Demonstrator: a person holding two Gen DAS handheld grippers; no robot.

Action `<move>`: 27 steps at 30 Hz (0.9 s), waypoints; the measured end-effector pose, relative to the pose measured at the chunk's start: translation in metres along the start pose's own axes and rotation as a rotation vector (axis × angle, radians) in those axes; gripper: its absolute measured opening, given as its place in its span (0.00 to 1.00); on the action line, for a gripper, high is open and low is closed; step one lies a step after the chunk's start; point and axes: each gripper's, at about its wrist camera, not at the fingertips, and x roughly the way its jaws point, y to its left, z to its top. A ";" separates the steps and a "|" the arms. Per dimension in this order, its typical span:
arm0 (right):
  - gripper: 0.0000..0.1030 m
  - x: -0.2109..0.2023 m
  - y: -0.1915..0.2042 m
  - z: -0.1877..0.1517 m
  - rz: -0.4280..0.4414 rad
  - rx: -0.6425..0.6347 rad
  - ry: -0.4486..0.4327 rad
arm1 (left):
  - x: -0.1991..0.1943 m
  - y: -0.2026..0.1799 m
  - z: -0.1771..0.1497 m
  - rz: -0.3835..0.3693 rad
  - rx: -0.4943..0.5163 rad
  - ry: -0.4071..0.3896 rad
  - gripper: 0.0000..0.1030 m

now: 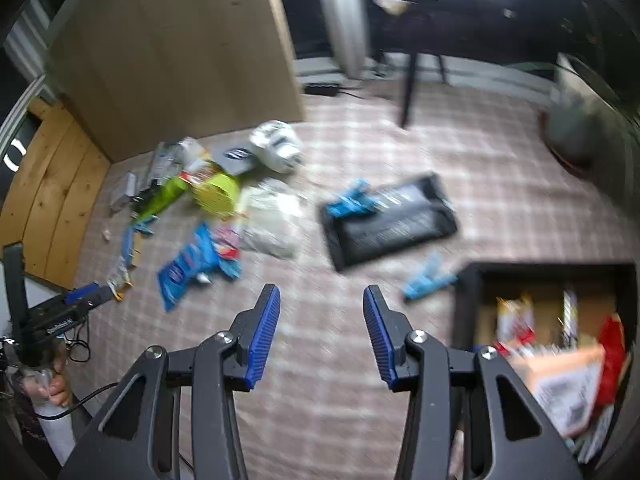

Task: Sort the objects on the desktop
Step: 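Return to the table and grasp the white snack packet with the left gripper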

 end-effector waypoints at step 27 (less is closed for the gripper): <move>0.41 0.173 0.100 0.094 0.005 -0.184 0.187 | 0.085 0.057 0.021 0.119 0.096 0.066 0.72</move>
